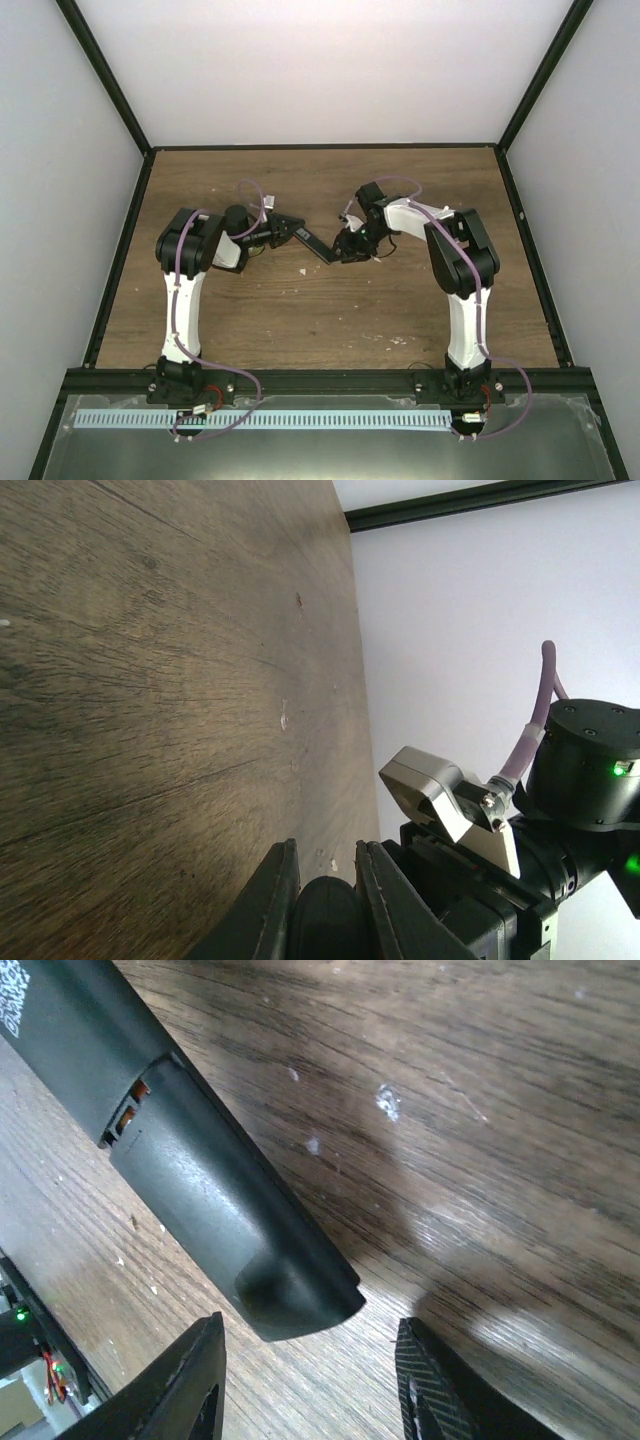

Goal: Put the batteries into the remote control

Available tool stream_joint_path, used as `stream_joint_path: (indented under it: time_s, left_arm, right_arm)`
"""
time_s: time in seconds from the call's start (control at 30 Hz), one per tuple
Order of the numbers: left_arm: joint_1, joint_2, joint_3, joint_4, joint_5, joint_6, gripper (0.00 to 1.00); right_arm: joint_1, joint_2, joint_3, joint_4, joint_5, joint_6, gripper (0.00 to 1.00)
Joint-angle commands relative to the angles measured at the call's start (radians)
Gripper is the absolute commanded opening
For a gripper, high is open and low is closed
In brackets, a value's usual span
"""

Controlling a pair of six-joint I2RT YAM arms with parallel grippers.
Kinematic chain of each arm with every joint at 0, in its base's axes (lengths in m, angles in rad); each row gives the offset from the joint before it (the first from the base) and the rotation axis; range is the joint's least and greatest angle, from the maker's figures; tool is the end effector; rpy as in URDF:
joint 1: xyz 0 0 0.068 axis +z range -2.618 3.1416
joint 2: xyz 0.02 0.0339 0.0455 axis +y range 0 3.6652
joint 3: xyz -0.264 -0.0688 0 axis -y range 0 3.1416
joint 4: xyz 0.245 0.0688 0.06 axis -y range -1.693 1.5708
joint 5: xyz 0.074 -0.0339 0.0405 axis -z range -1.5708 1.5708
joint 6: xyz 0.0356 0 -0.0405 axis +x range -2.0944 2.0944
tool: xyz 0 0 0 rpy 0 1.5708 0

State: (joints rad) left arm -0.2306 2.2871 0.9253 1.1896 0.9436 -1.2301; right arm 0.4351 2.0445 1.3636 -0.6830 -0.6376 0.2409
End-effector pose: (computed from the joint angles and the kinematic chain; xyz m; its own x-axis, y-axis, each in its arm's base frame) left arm 0.3793 -0.1187 0.0691 -0.9141 -0.3536 -0.1984 0.1471 0.1669 -0.9749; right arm 0.3444 0.1835 0.1404 -0.9691 -0.2391 -0.0605 -0.2249 0.7560 0.6148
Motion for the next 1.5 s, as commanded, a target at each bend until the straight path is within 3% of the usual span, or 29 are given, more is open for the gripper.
stream_joint_path:
  time_s: [0.0,0.57,1.47]
  left_arm:
    - [-0.006,0.012,-0.018,-0.002,-0.014,0.022,0.0]
    - [-0.014,0.022,-0.019,0.027,-0.021,0.001,0.0]
    - [-0.045,0.018,-0.018,0.048,-0.036,-0.028,0.0]
  right_arm:
    - [-0.005,0.031,0.045,0.014,-0.064,-0.007,0.41]
    - [-0.022,0.083,0.057,0.024,-0.108,-0.005,0.3]
    - [-0.056,0.145,0.069,0.07,-0.202,-0.041,0.24]
